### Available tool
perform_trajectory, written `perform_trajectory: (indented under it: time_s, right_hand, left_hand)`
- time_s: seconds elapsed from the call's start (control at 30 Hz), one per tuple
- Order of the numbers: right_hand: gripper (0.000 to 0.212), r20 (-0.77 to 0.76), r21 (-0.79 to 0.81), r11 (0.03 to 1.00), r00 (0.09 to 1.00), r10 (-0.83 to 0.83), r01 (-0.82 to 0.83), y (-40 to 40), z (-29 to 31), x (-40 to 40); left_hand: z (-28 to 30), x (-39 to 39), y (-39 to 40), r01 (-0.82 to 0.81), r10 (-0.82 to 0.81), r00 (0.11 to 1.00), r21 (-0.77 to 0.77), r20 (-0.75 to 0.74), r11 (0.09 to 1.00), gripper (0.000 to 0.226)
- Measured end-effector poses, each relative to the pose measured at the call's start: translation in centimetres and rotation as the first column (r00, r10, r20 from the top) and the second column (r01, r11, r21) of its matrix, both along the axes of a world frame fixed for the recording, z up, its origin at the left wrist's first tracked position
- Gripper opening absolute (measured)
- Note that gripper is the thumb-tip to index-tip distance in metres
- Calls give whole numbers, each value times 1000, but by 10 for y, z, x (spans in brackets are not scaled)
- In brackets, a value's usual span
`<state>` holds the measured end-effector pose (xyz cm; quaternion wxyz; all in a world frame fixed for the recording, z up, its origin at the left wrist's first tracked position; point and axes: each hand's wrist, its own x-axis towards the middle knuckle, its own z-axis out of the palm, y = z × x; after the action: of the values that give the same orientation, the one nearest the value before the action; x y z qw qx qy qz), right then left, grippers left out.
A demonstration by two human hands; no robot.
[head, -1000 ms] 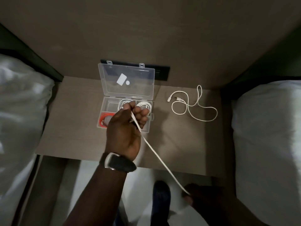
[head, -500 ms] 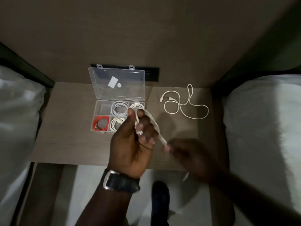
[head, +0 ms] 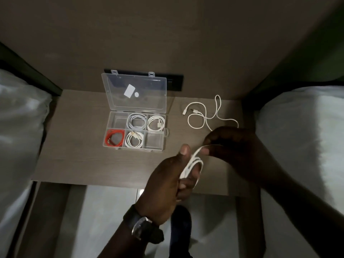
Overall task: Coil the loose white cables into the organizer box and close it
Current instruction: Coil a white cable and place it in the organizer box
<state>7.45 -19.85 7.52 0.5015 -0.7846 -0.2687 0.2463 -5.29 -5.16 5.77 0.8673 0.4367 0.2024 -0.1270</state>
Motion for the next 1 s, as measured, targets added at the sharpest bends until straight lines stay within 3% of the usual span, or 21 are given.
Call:
perform_trajectory:
  time_s: [0.07,0.17,0.23,0.3,0.37,0.47,0.6,0.7,0.83,1.0]
  right_hand:
    - [5,-126,60,996,990,-60,68,11,-21,-11]
    - [32,-389,115,954,896,-213,276,22,-41,-36]
    - [30,-421,124,954,885,-197,271,28,-44,-55]
    - [9,-480,154,956,864,-149,250,31,-43,-70]
    - [17,-608,188,943,787,-109,276,30,-41,-74]
    - [27,-730,264,932,683,24,249,27,-35,-71]
    - [57,-849,159,929,526,-44,335,23,-39,-69]
    - [31,-756,120,963,650,-69,242,30,-45,-73]
    - [26,-773,82,932,612,-164,352,50,-58,-78]
    - [22,-761,92,937,630,-152,337,73,-69,-68]
  left_hand:
    - [5,6,5,-86,90,996,-253,5,964,35]
    - [7,11,11,-147,189,982,-534,24,833,38]
    - [2,12,11,-184,256,966,-623,26,760,40]
    - [-3,9,11,-195,283,959,-680,19,707,41]
    - [-9,6,11,-194,290,957,-693,22,694,39]
    - [-16,1,13,-226,293,956,-629,3,744,38]
    - [-17,0,12,-305,299,951,-390,-76,869,39]
    - [-18,-3,9,-376,362,924,-117,-121,919,36]
    - [-25,0,13,-404,412,905,90,-105,910,36]
    - [-43,-2,41,-378,426,900,311,-99,872,32]
